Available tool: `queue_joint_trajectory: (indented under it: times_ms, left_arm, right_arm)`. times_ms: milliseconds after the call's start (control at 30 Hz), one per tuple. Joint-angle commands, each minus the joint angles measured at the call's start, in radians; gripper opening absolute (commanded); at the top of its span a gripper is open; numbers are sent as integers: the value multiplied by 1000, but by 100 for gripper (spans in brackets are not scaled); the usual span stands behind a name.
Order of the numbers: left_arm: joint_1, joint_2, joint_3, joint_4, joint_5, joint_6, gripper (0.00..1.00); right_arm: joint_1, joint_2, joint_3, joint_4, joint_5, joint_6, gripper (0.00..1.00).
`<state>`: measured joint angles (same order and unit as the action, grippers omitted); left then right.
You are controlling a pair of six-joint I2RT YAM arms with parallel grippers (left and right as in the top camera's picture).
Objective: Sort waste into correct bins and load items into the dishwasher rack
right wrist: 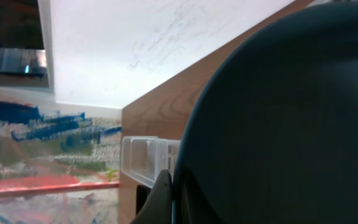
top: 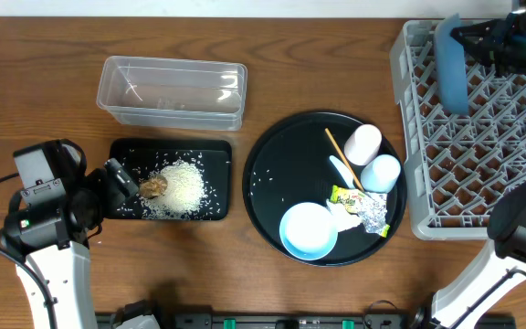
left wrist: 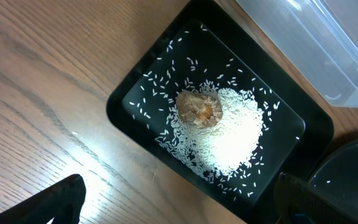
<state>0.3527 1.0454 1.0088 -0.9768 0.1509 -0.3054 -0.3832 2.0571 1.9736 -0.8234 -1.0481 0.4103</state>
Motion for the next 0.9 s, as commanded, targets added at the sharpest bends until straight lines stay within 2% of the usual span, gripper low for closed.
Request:
queue_joint_trajectory:
  times_ms: [0,167,267,467,867]
  left_arm:
    - [5,-1,22,-3,-3,20,98]
    - [5,-1,22,-3,-3,20,98]
    - [5,-1,22,-3,-3,20,98]
    - [5,-1,22,-3,-3,20,98]
    - [5,-1,22,-3,-3,20,98]
  right_arm:
    - [-12,10,6,26,-32,39,1]
    - [-38,10,6,35,-27,50,1]
    - [-42,10,6,53,-102,59,1]
    - [-42,10,6,197,-275,215,1]
    - [-85,13,6,163,-213,220,1]
